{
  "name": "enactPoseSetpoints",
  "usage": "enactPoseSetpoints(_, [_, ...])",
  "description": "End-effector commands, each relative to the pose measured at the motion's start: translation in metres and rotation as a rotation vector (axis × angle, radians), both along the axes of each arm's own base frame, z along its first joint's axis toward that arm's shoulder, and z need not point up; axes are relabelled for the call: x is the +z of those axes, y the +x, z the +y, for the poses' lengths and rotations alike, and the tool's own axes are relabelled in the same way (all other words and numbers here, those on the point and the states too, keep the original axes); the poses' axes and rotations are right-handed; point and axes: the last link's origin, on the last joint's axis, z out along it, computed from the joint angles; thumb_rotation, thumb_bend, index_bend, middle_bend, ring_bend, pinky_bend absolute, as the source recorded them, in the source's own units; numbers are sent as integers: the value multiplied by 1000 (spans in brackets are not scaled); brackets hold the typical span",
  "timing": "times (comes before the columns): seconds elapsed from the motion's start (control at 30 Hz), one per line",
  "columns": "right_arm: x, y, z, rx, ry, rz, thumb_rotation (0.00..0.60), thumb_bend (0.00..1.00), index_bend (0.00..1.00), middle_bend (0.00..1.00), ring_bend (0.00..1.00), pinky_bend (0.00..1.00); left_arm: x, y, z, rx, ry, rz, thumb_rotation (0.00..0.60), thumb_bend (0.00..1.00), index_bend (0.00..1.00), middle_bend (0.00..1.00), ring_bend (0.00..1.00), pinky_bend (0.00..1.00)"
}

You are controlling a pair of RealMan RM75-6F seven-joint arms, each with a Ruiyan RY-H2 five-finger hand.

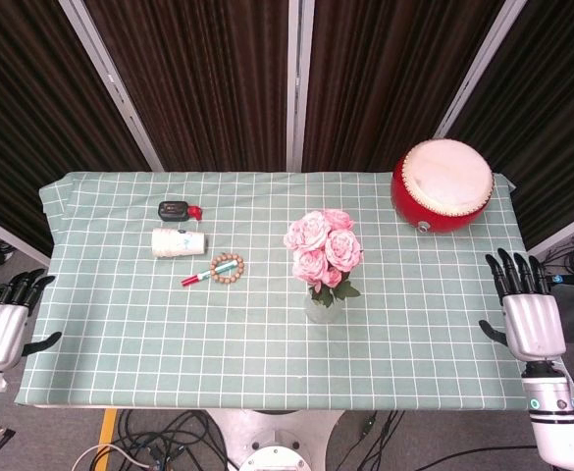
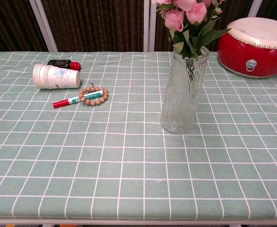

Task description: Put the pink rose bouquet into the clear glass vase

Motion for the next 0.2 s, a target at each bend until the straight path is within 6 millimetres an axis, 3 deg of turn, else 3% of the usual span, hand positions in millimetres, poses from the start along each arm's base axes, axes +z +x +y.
enactPoseSetpoints(0.03, [-1,-23,13,-48,-1,149,600,0,0,0,0,0,1,1,0,-3,4,2,600,0,175,116,108,293])
enactPoseSetpoints(0.2, [-6,-31,14,-55,15,161,600,0,0,0,0,0,1,0,-3,-4,18,-1,600,0,176,116,108,293])
